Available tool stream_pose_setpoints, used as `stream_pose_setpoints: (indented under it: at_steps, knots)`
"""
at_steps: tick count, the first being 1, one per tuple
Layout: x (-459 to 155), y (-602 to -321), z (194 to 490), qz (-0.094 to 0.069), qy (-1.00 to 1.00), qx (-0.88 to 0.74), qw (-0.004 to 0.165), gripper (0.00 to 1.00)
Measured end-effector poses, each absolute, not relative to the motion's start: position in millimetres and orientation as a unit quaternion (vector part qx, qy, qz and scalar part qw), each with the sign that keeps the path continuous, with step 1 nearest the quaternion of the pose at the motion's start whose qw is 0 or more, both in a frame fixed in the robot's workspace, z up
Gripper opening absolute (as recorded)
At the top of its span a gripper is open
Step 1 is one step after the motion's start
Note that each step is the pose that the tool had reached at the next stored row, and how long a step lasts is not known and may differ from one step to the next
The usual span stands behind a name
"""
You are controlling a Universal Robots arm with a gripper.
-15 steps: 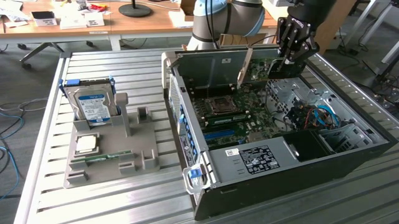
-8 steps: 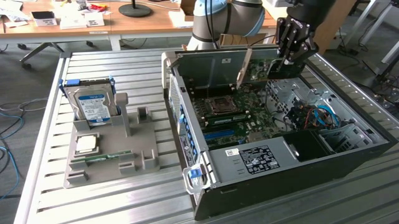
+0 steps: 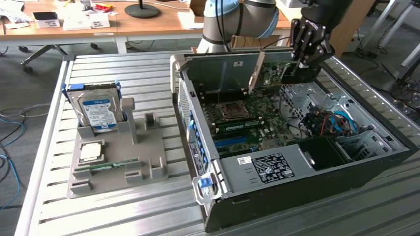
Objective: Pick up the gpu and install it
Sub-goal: 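Insert the gpu into the slot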
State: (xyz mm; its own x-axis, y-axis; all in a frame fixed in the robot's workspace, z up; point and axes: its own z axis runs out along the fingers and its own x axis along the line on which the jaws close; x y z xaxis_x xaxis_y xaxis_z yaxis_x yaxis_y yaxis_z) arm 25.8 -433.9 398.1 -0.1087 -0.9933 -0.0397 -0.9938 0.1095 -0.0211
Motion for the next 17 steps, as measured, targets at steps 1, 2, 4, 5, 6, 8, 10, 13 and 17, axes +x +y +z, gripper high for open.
stream_pose_setpoints:
  at_steps: [1, 2, 4, 5, 6, 8, 10, 13, 17]
  knots:
    - [25, -434, 398, 0.005, 0.745, -0.667, 0.022, 0.27]
    - [25, -434, 397, 0.005, 0.744, -0.667, 0.022, 0.27]
    - [23, -434, 397, 0.005, 0.744, -0.667, 0.022, 0.27]
    - [23, -434, 396, 0.005, 0.744, -0.667, 0.022, 0.27]
    - [22, -434, 396, 0.005, 0.745, -0.667, 0.022, 0.27]
    - [20, -434, 396, 0.005, 0.745, -0.667, 0.022, 0.27]
    - [16, -434, 396, 0.005, 0.745, -0.667, 0.022, 0.27]
    - [12, -434, 395, 0.005, 0.746, -0.666, 0.022, 0.27]
    - [9, -434, 395, 0.005, 0.747, -0.665, 0.022, 0.27]
